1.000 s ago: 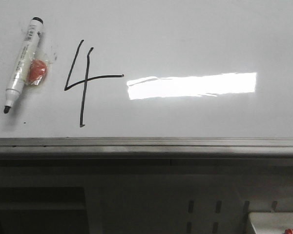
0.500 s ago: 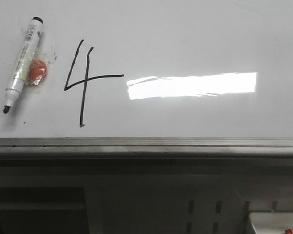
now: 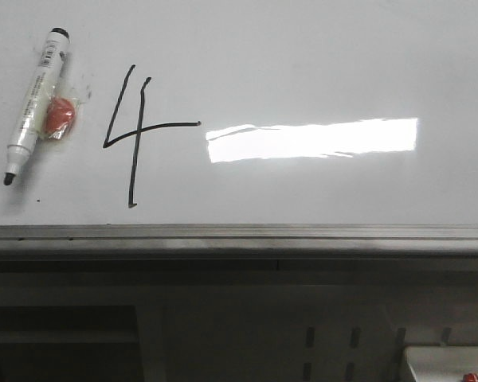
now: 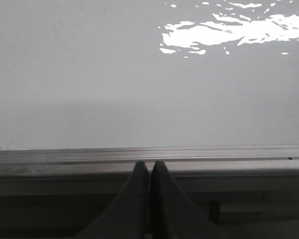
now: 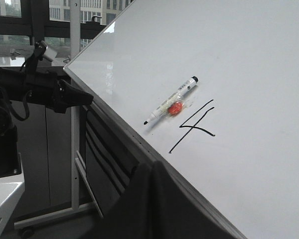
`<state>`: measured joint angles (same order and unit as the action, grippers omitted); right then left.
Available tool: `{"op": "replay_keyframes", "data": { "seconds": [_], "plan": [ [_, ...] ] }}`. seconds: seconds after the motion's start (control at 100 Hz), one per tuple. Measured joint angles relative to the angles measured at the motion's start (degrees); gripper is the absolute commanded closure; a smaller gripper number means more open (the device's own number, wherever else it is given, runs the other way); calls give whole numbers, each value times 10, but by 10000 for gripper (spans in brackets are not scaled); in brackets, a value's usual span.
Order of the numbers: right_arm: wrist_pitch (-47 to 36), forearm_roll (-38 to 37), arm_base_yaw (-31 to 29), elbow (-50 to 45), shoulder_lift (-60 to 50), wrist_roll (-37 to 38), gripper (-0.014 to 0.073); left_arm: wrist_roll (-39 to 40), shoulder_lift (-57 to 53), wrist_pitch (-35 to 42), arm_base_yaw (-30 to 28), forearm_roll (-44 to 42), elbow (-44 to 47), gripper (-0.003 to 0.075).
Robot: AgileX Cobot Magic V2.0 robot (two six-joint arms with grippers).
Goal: Write number 4 on whiteboard
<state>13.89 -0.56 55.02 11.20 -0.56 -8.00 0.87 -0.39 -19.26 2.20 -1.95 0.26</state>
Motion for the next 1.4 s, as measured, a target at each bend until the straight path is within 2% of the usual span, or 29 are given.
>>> {"op": "replay_keyframes", "data": {
  "seconds": [0.12, 0.22, 0.36, 0.62, 0.78, 0.9, 1.1, 1.4],
  "plan": [
    [0, -1, -9, 0, 0, 0, 648, 0, 0, 0, 0, 0, 0, 741],
    [-2, -3, -52, -10, 0, 0, 648, 0, 0, 0, 0, 0, 0, 741],
    [-41, -5, -169, -45, 18, 0, 648, 0, 0, 0, 0, 0, 0, 741],
    [-92, -4, -425, -118, 40, 0, 648, 0, 0, 0, 0, 0, 0, 741],
    [-91, -4, -529, -118, 37, 1, 648, 0, 0, 0, 0, 0, 0, 741],
    [-52, -4, -566, -118, 14, 1, 648, 0, 0, 0, 0, 0, 0, 741],
    [46, -4, -574, -118, 0, 1, 648, 0, 0, 0, 0, 0, 0, 741],
    [52, -4, -574, -118, 0, 1, 648, 0, 0, 0, 0, 0, 0, 741]
  ]
}}
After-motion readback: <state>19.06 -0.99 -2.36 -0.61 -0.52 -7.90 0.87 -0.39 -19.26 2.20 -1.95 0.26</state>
